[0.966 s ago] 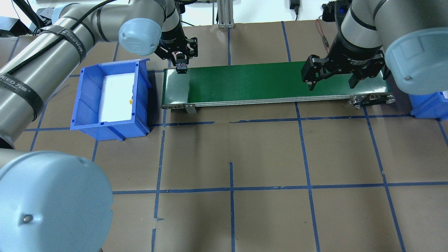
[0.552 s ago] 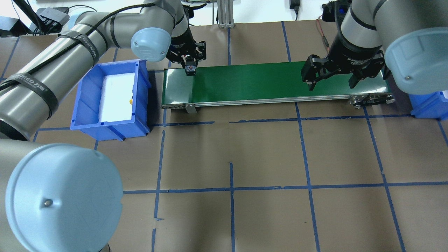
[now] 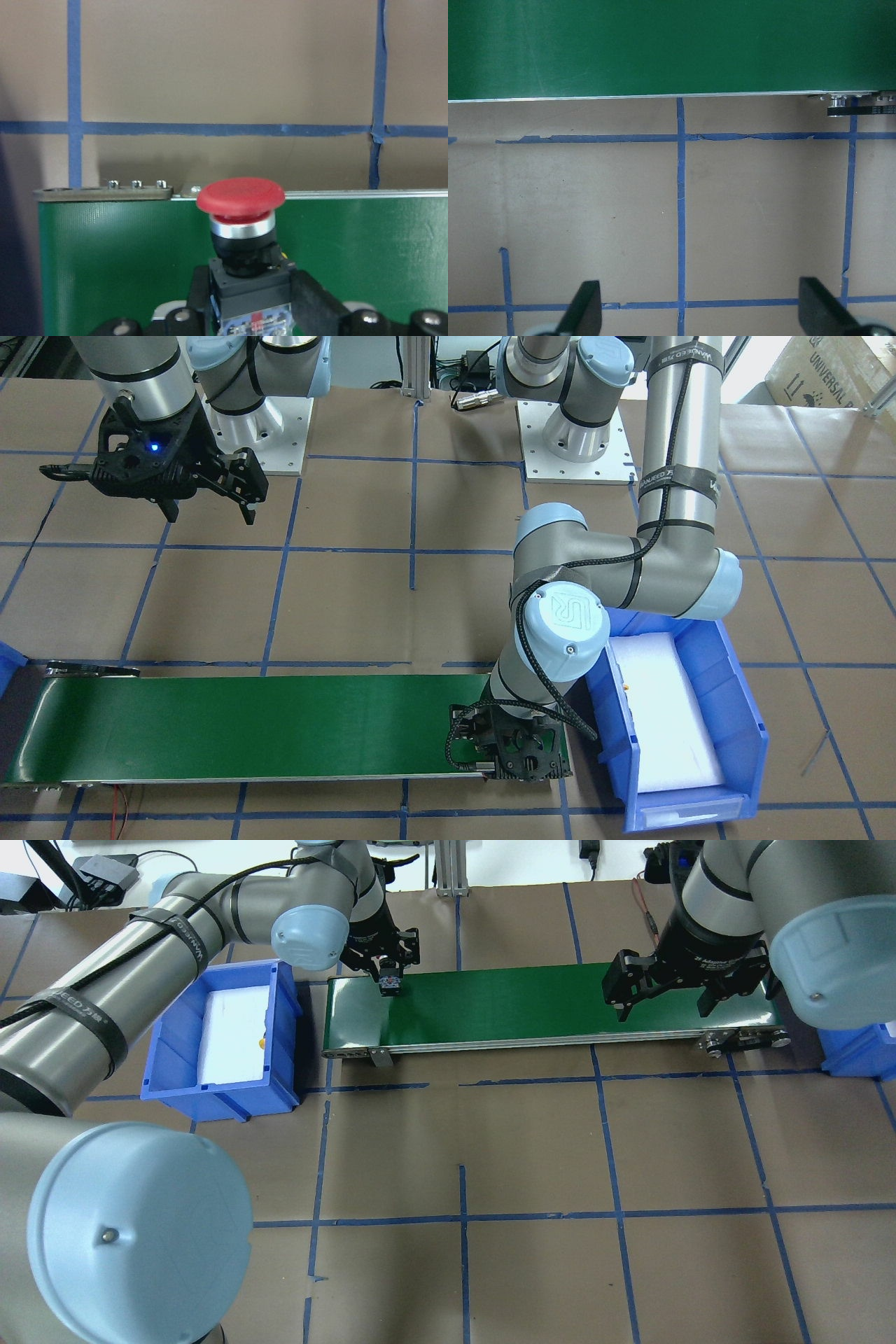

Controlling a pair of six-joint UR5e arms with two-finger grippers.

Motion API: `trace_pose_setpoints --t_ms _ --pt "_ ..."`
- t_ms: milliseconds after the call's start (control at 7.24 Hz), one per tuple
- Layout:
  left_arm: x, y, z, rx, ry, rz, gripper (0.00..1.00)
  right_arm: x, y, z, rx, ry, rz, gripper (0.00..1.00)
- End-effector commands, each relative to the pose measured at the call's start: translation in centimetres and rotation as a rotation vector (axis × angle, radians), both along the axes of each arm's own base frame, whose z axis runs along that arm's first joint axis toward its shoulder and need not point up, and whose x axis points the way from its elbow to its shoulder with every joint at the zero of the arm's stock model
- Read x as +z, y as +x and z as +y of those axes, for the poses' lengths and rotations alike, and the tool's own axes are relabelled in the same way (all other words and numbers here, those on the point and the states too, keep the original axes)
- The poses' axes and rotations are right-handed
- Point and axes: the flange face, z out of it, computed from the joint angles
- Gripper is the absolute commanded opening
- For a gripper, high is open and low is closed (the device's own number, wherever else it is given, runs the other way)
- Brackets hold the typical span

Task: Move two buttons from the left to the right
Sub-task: 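Release the red button onto the belt and return the left gripper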

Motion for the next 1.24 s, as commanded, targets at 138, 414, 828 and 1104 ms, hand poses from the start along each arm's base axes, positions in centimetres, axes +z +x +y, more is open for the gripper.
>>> trace_pose_setpoints --t_ms 138,414,828,1104 --pt "-0.6 -0.1 0.3 0.001 0.018 0.013 0.86 0.0 0.0 0.0 0.0 -0.001 0.0 1.0" --pt "0.3 0.6 0.0 0.007 0.003 0.007 0.93 0.0 0.0 0.0 0.0 0.001 0.0 1.0" --pt "5.4 7.3 -1.3 0.024 -0.017 -0.002 1.0 0.0 0.0 0.0 0.0 0.001 0.0 1.0" --pt "7.9 15.9 -1.9 -0.055 -0.028 -0.014 1.0 0.0 0.0 0.0 0.0 0.001 0.0 1.0"
